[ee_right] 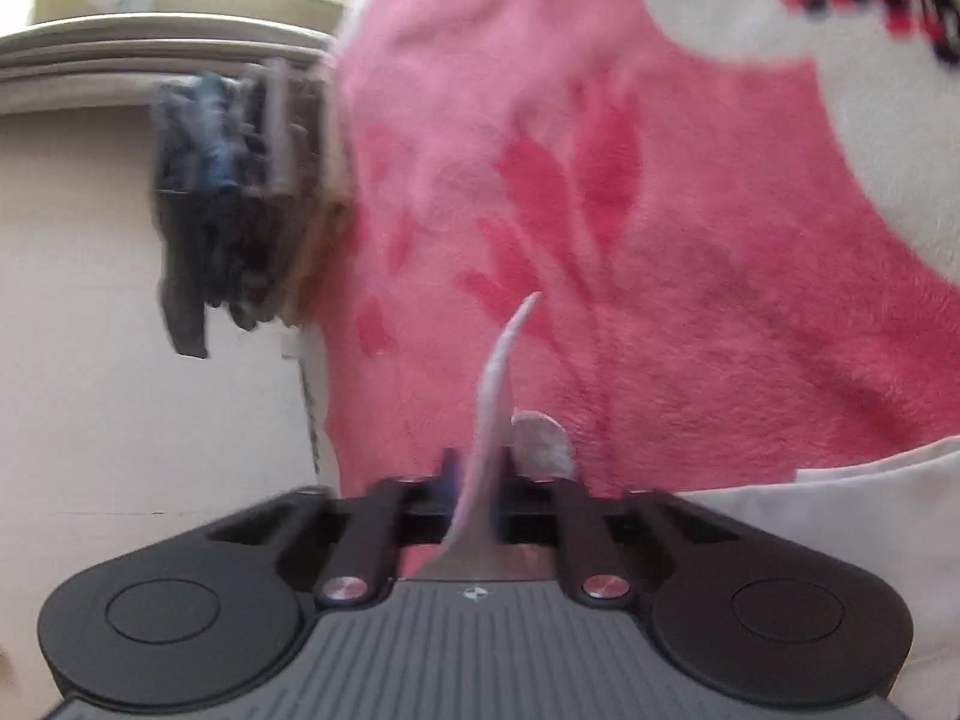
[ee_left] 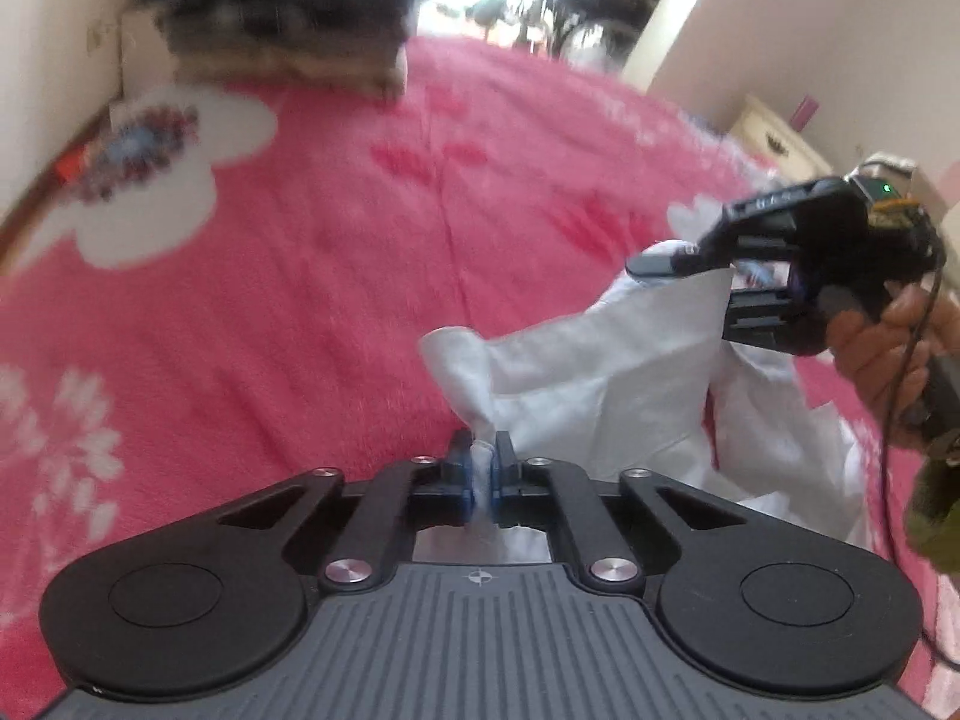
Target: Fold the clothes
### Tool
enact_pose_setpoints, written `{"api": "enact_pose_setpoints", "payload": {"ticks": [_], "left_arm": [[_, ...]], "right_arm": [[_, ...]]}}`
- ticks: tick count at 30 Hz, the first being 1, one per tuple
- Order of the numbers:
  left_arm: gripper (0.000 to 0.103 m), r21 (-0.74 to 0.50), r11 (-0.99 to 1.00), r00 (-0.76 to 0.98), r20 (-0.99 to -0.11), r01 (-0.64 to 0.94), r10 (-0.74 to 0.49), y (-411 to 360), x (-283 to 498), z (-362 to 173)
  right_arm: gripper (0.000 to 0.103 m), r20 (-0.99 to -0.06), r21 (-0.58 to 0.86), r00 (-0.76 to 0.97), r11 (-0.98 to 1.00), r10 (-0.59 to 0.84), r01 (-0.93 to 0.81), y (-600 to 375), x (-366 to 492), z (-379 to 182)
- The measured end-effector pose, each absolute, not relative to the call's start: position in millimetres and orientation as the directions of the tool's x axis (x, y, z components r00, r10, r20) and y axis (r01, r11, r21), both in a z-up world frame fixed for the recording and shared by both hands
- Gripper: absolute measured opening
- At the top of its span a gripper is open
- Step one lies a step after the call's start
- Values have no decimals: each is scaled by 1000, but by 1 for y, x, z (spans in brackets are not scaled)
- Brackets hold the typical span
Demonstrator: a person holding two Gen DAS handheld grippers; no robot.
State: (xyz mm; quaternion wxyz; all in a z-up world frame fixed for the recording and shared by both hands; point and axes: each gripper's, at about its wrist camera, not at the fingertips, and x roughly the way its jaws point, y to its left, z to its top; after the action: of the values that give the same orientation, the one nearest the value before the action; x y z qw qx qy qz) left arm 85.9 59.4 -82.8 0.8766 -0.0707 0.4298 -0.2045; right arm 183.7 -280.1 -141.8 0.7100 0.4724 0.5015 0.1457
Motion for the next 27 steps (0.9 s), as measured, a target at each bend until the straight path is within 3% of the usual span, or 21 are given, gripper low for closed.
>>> {"api": "enact_pose_setpoints", "payload": {"ticks": [4, 9, 13, 19, 27], "left_arm": [[2, -322, 891, 663, -595, 321, -454, 69, 66, -37], [2, -286, 869, 781, -386, 404, -490, 59, 42, 45], [2, -201, 847, 827, -198, 492, -527, 41, 16, 128], [2, -79, 826, 830, 26, 558, -558, 17, -36, 240], [2, 26, 819, 789, 253, 573, -560, -2, -120, 340]], "right_arm": [[3, -493, 823, 623, 558, 607, 107, -292, 150, -83], [2, -329, 780, 812, 624, 482, -55, -310, 83, 20], [2, -104, 751, 931, 642, 349, -156, -322, 18, 102], [2, 164, 642, 957, 710, 239, -288, -338, -58, 215], [2, 381, 388, 908, 862, 172, -326, -348, -144, 349]]}}
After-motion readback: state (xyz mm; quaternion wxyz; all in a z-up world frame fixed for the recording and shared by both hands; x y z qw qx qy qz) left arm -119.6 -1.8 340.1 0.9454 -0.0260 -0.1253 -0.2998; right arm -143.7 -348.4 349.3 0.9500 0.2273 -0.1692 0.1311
